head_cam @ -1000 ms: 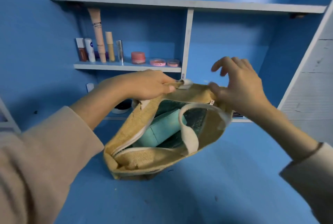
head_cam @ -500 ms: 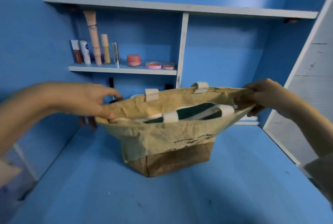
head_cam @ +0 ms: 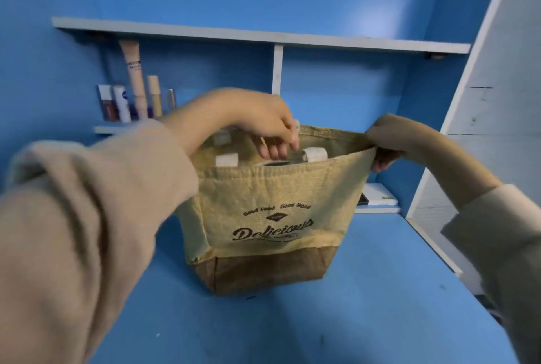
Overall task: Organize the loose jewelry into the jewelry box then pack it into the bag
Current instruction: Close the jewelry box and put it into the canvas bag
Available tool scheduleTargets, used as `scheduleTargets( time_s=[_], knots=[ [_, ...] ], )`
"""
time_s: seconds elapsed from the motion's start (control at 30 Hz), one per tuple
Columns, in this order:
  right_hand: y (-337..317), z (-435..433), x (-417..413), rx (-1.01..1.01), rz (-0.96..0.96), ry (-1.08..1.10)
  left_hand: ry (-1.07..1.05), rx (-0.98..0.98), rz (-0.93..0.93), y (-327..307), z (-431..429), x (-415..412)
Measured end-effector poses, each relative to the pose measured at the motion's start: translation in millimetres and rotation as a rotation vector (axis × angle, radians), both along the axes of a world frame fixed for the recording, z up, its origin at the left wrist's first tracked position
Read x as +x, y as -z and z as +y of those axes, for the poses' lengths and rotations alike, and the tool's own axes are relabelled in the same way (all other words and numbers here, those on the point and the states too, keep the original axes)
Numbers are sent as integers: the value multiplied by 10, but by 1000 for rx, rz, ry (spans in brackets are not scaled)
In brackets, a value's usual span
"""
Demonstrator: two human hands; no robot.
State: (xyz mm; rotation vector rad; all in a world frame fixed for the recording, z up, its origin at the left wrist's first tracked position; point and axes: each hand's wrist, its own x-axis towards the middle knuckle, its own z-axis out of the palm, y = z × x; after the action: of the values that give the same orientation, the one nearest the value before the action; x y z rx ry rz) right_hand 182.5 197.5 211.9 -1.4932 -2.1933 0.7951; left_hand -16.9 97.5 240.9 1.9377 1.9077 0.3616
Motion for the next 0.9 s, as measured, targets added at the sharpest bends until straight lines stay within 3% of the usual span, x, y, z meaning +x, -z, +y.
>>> scheduleTargets(
  time_s=[0.1,0.23,0.53,0.9],
  knots=[
    [-21,-24,-26,-13,0,-12,11,-219,127,192,284,291],
    [-11,-50,-33,-30,28,-35,-24,-339,-44,316,400,524],
    [75,-11,5,-17,62,-39,-236,-177,-183,403,517,610],
    [116,5,64,23,-132,-60,-316,-166,-373,551,404,694]
  ],
)
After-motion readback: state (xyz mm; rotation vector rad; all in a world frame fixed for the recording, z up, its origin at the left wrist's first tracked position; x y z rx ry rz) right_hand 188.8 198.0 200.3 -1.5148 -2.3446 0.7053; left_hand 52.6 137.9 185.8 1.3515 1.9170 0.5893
